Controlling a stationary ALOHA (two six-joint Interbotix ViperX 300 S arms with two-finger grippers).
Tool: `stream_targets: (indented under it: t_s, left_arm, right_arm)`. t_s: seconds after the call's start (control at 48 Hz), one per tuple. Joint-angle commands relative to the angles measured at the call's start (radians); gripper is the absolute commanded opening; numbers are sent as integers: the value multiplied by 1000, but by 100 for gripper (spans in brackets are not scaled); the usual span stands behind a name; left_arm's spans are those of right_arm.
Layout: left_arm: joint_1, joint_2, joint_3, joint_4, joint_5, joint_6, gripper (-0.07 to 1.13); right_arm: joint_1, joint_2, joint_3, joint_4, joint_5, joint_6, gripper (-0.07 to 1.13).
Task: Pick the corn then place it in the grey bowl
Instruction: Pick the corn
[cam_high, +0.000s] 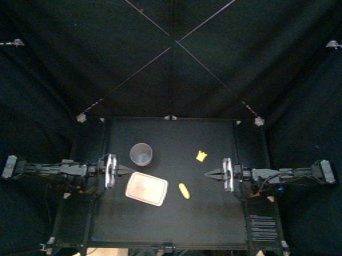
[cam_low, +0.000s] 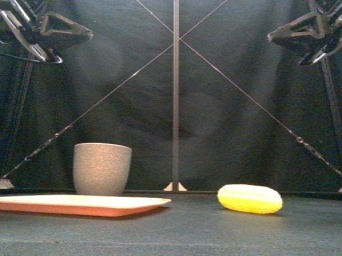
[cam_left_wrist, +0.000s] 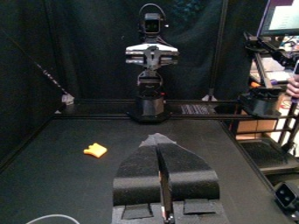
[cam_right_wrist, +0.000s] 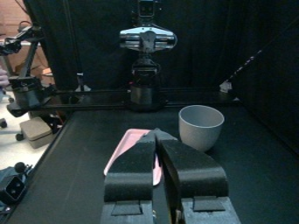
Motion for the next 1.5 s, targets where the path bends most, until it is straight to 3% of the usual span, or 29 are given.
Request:
stream_targets:
  t_s: [0.021, 0.104, 0.292, 0.646, 0.729, 1.042, 1.167, 1.292, 1.5]
  left_arm:
    - [20, -29, 5, 8, 6, 5, 0]
    - [25, -57, 12, 8, 8, 3, -5]
    - [26, -112, 12, 9, 8, 3, -4]
    - [26, -117, 14, 8, 9, 3, -4]
    - [26, -117, 15, 8, 9, 3, -4]
    - [26, -117, 15, 8, 9, 3, -4]
    - [26, -117, 15, 8, 9, 3, -4]
    - [26, -117, 14, 8, 9, 3, -4]
    - [26, -117, 15, 9, 8, 3, -4]
  right_arm:
    - [-15, 37, -18, 8, 5, 6, 1]
    - [-37, 89, -18, 38, 26, 31, 3]
    - [-57, 267, -51, 169, 104, 130, 4]
    - [35, 534, -183, 245, 137, 238, 9]
    - [52, 588, -212, 268, 144, 252, 17]
    - [66, 756, -250, 314, 184, 285, 74]
    - [75, 796, -270, 314, 199, 285, 91]
    - [95, 838, -293, 319, 213, 287, 99]
    - [101, 928, -342, 319, 275, 287, 100]
